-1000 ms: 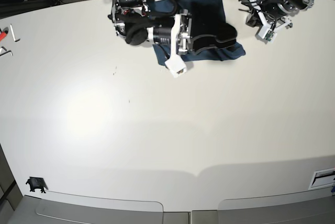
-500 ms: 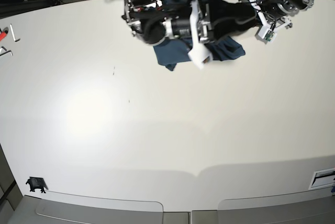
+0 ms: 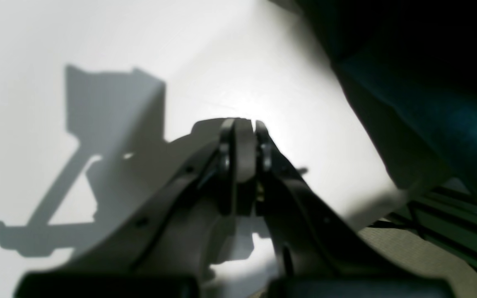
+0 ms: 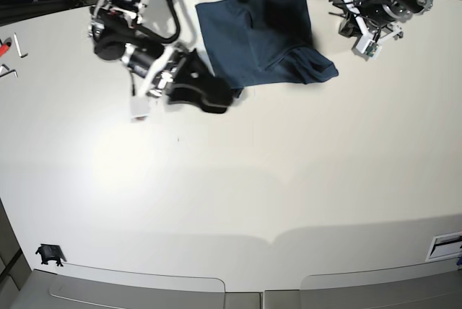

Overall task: Fold the T-shirt properly
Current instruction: 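Release the fold and withdraw the right gripper from the shirt, then grasp the folded navy shirt edges with both grippers, then tuck the shirt edges under with both grippers to square the bundle, then drag the folded shirt with the right gripper toward the table corner, then release the shirt and raise the right gripper away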

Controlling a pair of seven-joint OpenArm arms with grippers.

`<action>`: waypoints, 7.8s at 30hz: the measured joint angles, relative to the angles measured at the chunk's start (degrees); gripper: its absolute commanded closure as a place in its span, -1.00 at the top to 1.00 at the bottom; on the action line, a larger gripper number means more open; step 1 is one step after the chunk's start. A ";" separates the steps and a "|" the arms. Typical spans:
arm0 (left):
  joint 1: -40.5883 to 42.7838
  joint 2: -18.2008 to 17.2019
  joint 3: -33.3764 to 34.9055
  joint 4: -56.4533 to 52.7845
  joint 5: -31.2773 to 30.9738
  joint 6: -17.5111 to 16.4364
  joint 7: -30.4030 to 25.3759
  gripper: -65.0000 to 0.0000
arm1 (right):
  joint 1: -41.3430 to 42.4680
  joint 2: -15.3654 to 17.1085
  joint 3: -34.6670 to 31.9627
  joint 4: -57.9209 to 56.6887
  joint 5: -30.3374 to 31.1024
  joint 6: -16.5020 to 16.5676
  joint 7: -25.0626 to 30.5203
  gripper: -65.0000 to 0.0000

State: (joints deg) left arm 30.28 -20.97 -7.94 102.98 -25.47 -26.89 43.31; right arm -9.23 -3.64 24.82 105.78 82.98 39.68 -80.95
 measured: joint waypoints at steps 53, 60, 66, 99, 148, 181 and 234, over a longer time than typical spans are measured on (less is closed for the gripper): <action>0.00 -0.04 -6.78 4.66 0.00 0.02 0.24 -1.00 | -7.54 -0.26 -41.16 -1.49 -40.48 0.00 7.69 -1.00; 0.09 -0.20 -13.27 11.65 -10.75 -0.17 4.42 -1.00 | -3.52 -0.20 -33.14 -1.49 -41.00 -0.02 10.86 -1.00; 1.49 0.52 -12.17 11.65 -23.98 -10.78 9.49 -1.00 | -0.31 0.63 -27.89 -1.49 -41.05 0.00 10.86 -1.00; 1.44 2.54 6.78 11.61 6.29 5.79 3.06 -1.00 | 2.27 3.65 -27.39 -16.59 -51.63 -2.82 17.86 -1.00; -0.94 2.10 6.67 11.61 22.53 18.51 3.17 -1.00 | 13.79 17.11 -56.63 -26.84 -55.49 3.10 27.76 -1.00; -0.94 2.10 6.67 11.61 22.32 18.53 1.20 -1.00 | 5.60 23.32 17.62 -28.85 -60.39 -15.12 24.37 -1.00; 26.99 2.05 6.51 30.91 50.18 25.83 9.94 -1.00 | -11.43 35.10 18.18 -4.59 -24.57 -2.73 0.17 -1.00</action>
State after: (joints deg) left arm 57.28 -18.92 -1.43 133.88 24.71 -1.06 53.25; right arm -20.67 31.46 43.00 101.19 58.41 36.95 -80.77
